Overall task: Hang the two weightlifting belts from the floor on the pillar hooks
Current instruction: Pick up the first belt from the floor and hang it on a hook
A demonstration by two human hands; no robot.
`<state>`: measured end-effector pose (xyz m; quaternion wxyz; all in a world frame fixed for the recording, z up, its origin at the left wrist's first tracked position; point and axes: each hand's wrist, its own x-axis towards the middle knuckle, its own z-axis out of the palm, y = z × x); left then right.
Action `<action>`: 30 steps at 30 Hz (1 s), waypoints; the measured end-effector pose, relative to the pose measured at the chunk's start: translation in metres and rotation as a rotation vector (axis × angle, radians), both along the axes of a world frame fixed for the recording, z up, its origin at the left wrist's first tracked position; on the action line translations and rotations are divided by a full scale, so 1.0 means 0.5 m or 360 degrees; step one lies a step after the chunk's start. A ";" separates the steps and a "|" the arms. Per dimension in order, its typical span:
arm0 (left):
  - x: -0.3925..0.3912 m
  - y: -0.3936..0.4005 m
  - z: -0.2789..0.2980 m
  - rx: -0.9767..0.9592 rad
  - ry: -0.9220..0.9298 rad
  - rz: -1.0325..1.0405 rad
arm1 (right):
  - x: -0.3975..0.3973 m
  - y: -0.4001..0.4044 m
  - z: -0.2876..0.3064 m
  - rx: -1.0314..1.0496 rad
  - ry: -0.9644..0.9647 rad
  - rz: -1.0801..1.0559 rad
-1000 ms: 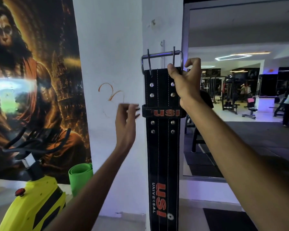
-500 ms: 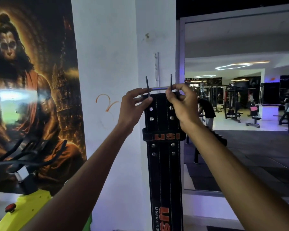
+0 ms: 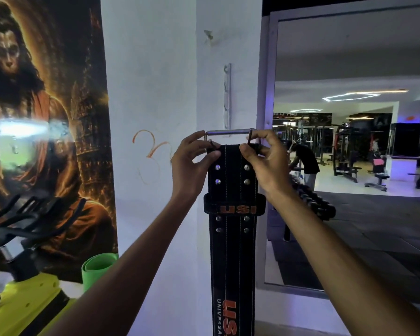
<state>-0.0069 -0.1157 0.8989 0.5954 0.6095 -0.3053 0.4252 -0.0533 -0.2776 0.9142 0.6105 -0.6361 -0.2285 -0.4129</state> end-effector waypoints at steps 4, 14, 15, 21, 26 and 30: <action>0.097 -0.009 0.001 -0.0065 -0.0053 -0.0058 | 0.087 0.004 0.002 0.0052 -0.0024 -0.0018; 0.407 0.002 0.041 -0.0099 0.0073 -0.0340 | 0.371 0.017 0.037 0.0041 -0.0044 -0.0207; 0.431 -0.001 0.045 -0.0104 0.0079 -0.0345 | 0.397 0.015 0.039 0.0024 -0.0057 -0.0241; 0.554 -0.027 0.071 -0.0124 0.0048 -0.0351 | 0.525 -0.002 0.056 0.0073 -0.0040 -0.0254; 0.635 -0.057 0.101 -0.0141 0.0030 -0.0374 | 0.609 -0.029 0.078 0.0124 -0.0016 -0.0237; 0.699 -0.087 0.112 -0.0154 0.0069 -0.0389 | 0.667 -0.052 0.085 0.0142 -0.0023 -0.0263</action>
